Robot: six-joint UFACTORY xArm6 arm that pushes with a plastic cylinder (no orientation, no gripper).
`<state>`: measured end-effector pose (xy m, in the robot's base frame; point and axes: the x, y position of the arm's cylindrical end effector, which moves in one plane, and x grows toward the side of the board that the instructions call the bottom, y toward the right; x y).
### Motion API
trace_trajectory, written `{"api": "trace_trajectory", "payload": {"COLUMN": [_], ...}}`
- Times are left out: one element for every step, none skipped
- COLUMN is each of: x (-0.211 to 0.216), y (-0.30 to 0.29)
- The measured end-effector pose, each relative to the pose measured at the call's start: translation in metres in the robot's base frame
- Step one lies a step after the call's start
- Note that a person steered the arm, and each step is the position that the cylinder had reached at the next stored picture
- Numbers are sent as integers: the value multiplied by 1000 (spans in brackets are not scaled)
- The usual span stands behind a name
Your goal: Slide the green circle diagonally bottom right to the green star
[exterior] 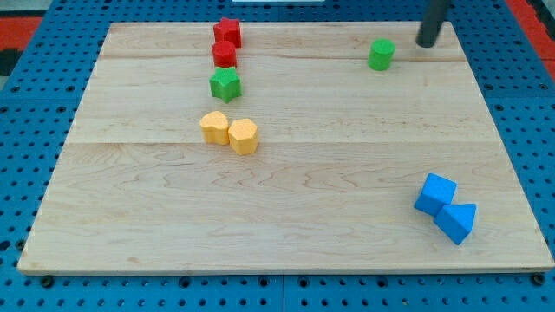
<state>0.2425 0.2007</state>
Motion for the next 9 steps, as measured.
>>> {"api": "trace_trajectory", "payload": {"x": [14,25,0,37,95,101,42,62,107], "y": [-101,-118,-92,-100,-148,-157,-133,-59,-99]}}
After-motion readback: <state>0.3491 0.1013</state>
